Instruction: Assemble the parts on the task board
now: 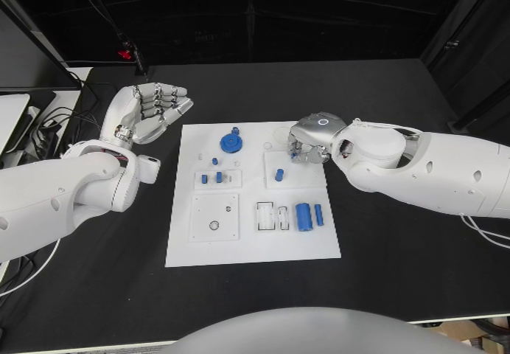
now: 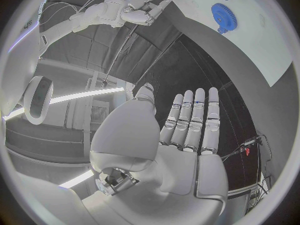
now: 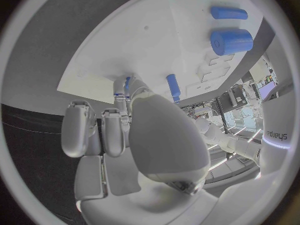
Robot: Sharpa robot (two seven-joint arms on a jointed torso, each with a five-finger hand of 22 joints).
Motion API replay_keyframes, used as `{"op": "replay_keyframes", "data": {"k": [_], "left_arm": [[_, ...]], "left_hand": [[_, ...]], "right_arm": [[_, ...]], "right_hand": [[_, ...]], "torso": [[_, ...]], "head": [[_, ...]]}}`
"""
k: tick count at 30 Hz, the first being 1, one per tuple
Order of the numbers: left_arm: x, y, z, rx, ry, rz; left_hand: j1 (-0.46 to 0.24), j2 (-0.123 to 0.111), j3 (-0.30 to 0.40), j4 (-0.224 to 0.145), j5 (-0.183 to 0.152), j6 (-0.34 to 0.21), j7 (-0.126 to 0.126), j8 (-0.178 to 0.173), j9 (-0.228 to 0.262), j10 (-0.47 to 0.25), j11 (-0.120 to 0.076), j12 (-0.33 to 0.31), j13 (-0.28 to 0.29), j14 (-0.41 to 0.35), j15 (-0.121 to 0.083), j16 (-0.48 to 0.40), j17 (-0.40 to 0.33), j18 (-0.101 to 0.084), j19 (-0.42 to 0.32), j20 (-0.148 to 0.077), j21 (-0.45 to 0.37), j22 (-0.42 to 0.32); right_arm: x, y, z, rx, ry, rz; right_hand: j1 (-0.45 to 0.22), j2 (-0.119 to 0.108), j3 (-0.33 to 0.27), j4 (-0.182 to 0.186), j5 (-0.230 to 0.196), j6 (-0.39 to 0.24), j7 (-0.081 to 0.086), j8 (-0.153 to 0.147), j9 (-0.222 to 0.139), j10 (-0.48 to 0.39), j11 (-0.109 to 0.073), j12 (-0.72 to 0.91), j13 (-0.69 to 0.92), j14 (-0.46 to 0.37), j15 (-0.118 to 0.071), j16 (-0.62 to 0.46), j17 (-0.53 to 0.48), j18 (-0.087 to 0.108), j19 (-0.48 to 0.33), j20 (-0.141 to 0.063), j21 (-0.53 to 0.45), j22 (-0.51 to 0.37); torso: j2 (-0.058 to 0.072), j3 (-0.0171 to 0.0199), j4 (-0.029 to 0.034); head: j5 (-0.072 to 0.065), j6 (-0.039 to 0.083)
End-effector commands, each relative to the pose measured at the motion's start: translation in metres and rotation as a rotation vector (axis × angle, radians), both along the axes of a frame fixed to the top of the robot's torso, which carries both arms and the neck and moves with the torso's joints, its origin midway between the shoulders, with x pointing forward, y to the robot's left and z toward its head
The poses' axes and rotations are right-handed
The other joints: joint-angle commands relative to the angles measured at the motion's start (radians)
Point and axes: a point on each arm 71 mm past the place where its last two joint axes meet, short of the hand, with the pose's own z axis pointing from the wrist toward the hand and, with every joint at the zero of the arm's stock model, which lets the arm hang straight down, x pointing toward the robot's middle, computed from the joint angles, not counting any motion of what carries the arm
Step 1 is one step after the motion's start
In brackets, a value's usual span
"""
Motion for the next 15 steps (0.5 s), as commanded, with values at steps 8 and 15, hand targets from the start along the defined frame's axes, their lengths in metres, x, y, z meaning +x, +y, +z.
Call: {"op": "replay_keyframes", "data": {"k": [8,15], "left_arm": [[-0.0018,-0.0022,0.0039,-0.009,-0.047,-0.032],[-0.0017,-0.0021,0.0039,-0.009,-0.047,-0.032]], "left_hand": [[0.003,0.011,-0.008,0.0,0.006,-0.006,0.025,0.006,-0.001,-0.004,-0.003,0.006,0.001,0.005,0.0,0.003,-0.002,0.011,0.007,0.0,-0.005,-0.002],[0.003,0.011,-0.008,0.0,0.006,-0.006,0.025,0.006,-0.001,-0.004,-0.003,0.006,0.001,0.005,0.0,0.003,-0.002,0.011,0.007,0.0,-0.005,-0.002]], "right_arm": [[-0.0006,-0.0003,0.0026,0.031,-0.039,0.007],[-0.0027,0.0004,0.0059,0.061,-0.067,0.028]], "right_hand": [[0.03,0.005,0.017,-0.002,0.005,0.018,-0.001,0.006,0.009,0.018,-0.001,0.0,0.0,0.058,-0.009,0.006,0.007,-0.012,0.005,-0.007,0.011,0.133],[0.036,0.004,0.023,-0.003,0.005,0.023,-0.002,0.007,0.009,0.021,-0.001,-0.002,0.0,0.058,-0.01,0.007,0.01,-0.013,0.007,-0.008,0.014,0.135]], "torso": [[0.0,0.0002,0.0002],[0.0,0.0,-0.0001]], "head": [[-0.001,0.001],[0.001,0.002]]}}
